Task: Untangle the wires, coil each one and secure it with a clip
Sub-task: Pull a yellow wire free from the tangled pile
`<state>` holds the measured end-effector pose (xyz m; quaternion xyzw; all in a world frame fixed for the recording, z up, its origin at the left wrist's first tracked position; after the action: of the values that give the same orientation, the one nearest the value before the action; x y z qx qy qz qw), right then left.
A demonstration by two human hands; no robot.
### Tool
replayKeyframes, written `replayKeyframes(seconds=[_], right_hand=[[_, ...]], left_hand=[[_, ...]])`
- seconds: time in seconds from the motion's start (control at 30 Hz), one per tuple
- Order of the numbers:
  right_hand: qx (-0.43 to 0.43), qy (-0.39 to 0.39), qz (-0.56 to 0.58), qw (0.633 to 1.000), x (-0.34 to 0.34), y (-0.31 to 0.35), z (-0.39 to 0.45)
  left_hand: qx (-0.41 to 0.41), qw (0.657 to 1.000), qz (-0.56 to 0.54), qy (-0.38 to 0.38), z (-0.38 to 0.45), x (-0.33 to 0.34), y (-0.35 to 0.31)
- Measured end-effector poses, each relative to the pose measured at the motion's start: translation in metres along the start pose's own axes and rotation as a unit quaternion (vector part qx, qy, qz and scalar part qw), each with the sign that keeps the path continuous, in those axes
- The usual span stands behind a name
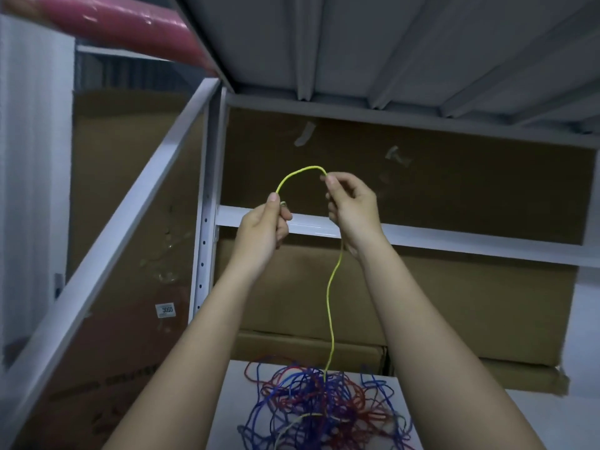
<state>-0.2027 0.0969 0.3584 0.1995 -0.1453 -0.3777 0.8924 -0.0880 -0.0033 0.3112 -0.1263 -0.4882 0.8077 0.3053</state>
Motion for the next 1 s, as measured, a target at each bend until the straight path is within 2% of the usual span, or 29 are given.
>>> replayKeyframes(seconds=[0.07,0.17,0.23,0.33,0.37,0.4,0.47,0.53,0.57,0.67,0.77,0.83,0.87,0.93,1.0], right_hand=[[0.026,0.04,-0.019,0.999,-0.001,-0.017,-0.015],[0.094,0.162,-0.066,0.98,-0.005,-0.059,-0.064],[0.121,0.268,-0.107,0.95,-0.01,-0.08,-0.096],[0.166,0.417,-0.162,0.879,-0.013,-0.096,-0.136],[0.18,0.441,-0.168,0.863,-0.013,-0.098,-0.143],[0.19,0.438,-0.166,0.863,-0.013,-0.097,-0.144],[0.199,0.336,-0.131,0.911,-0.013,-0.089,-0.128],[0.172,0.194,-0.065,0.964,-0.014,-0.075,-0.1],[0.144,0.141,-0.04,0.979,-0.013,-0.065,-0.086],[0.039,0.029,0.016,0.999,-0.012,-0.035,-0.056],[-0.043,-0.078,0.061,0.994,-0.024,-0.014,-0.043],[-0.06,-0.11,0.042,0.991,-0.032,-0.018,-0.043],[-0.042,-0.116,0.014,0.992,-0.035,-0.028,-0.046],[0.033,-0.11,-0.046,0.992,-0.043,-0.06,-0.058],[0.121,-0.1,-0.055,0.986,-0.053,-0.095,-0.079]], left_hand=[[-0.002,1.0,-0.029,-0.008,0.0,-0.003,0.0],[-0.008,0.999,-0.038,-0.01,0.0,-0.009,0.009],[-0.019,0.999,-0.025,-0.006,-0.001,-0.01,0.017],[-0.032,0.999,-0.026,-0.02,0.0,-0.013,0.026],[-0.036,0.999,-0.029,-0.025,0.0,-0.013,0.028],[-0.038,0.998,-0.03,-0.029,0.0,-0.014,0.029],[-0.035,0.998,-0.036,-0.034,-0.001,-0.015,0.031],[-0.04,0.997,-0.061,-0.038,-0.002,-0.017,0.032],[-0.045,0.995,-0.074,-0.041,-0.002,-0.018,0.033],[-0.051,0.994,-0.087,-0.04,0.0,-0.023,0.036],[-0.052,0.996,-0.069,-0.012,-0.002,-0.019,0.046],[-0.056,0.997,-0.058,0.008,-0.005,-0.016,0.053],[-0.061,0.996,-0.061,0.01,-0.006,-0.015,0.056],[-0.077,0.994,-0.077,0.009,-0.009,-0.018,0.063],[-0.095,0.991,-0.091,0.022,-0.012,-0.019,0.071]])
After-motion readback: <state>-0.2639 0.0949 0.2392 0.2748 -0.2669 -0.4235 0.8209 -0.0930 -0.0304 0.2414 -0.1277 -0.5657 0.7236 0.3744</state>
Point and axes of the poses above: each hand's wrist, its own z-axis towards the middle knuckle, its own x-axis out of the palm, y = z × x, the point moved 6 cm from there along z, towards the middle knuckle, and after that the axes turned 15 degrees about -x, right-handed, at the moved point
